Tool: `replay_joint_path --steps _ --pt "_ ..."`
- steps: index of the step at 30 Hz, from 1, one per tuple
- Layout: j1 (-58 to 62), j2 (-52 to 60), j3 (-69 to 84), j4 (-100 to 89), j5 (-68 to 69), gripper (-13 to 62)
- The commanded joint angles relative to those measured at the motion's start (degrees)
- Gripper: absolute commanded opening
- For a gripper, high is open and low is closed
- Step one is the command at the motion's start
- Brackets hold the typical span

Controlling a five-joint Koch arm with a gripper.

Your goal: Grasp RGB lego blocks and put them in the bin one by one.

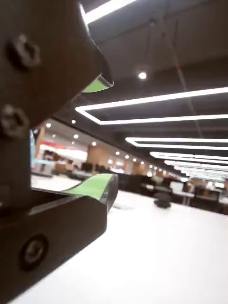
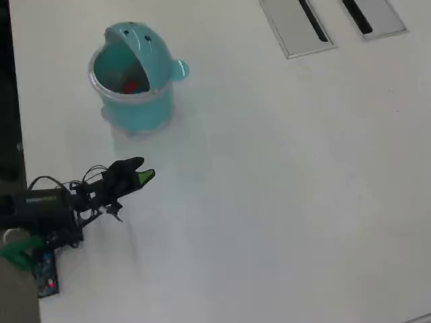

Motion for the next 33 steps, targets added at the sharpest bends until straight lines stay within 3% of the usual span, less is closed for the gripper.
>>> replay_joint_path --steps 1,33 --pt "0.18 4.39 -0.97 -7.03 -0.09 32.2" --pt "5.71 4.31 26.37 -26.72 0.88 32.3"
